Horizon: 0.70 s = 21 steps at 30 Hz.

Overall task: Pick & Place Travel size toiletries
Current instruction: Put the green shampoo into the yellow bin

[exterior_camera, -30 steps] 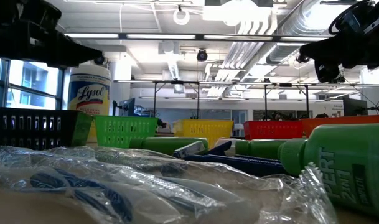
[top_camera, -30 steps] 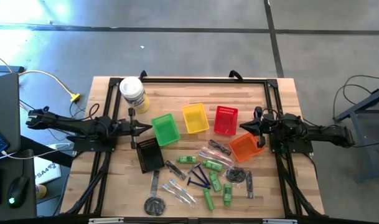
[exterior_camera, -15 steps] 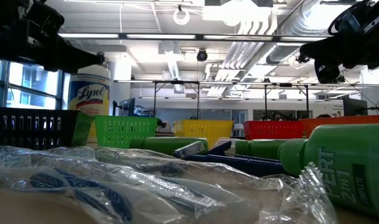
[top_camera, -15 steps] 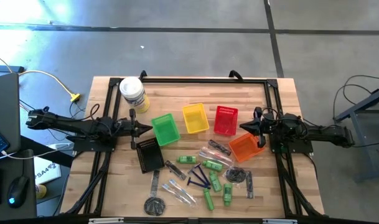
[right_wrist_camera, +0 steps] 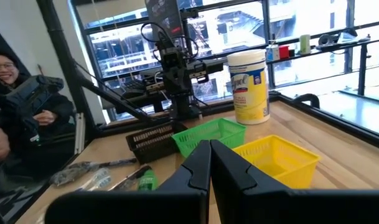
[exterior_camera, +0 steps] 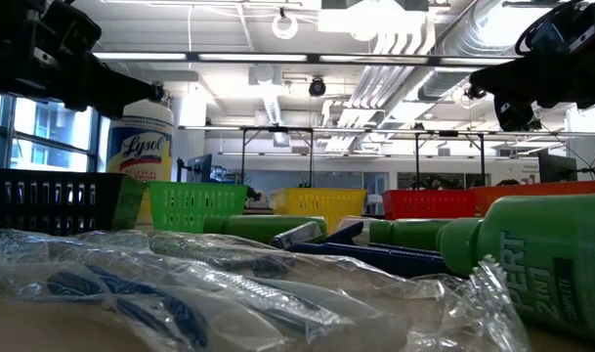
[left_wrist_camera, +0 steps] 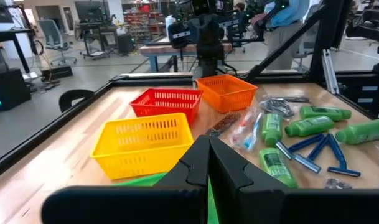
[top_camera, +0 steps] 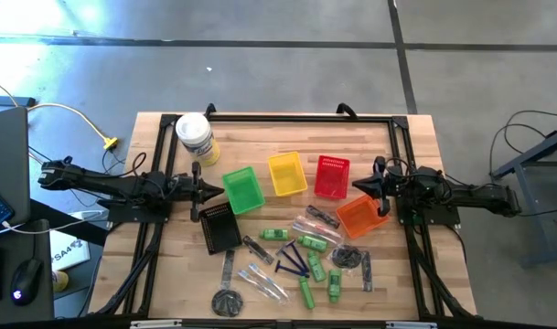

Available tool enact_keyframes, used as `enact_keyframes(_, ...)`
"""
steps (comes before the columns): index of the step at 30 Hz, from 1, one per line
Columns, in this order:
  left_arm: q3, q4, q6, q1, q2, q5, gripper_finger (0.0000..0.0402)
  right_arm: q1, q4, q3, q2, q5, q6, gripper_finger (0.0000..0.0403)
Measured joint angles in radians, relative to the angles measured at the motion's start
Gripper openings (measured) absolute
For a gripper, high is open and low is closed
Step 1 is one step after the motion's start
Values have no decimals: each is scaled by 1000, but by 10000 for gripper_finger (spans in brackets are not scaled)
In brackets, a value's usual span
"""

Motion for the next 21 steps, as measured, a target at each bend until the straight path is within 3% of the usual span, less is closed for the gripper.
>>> enact_keyframes(13,0,-53,-7,0,1,-1,0,0,4,0,0,29,11,2)
enact_keyframes(21,0,-53,-58,0,0,-66,0,0,12,0,0,20,-13,2)
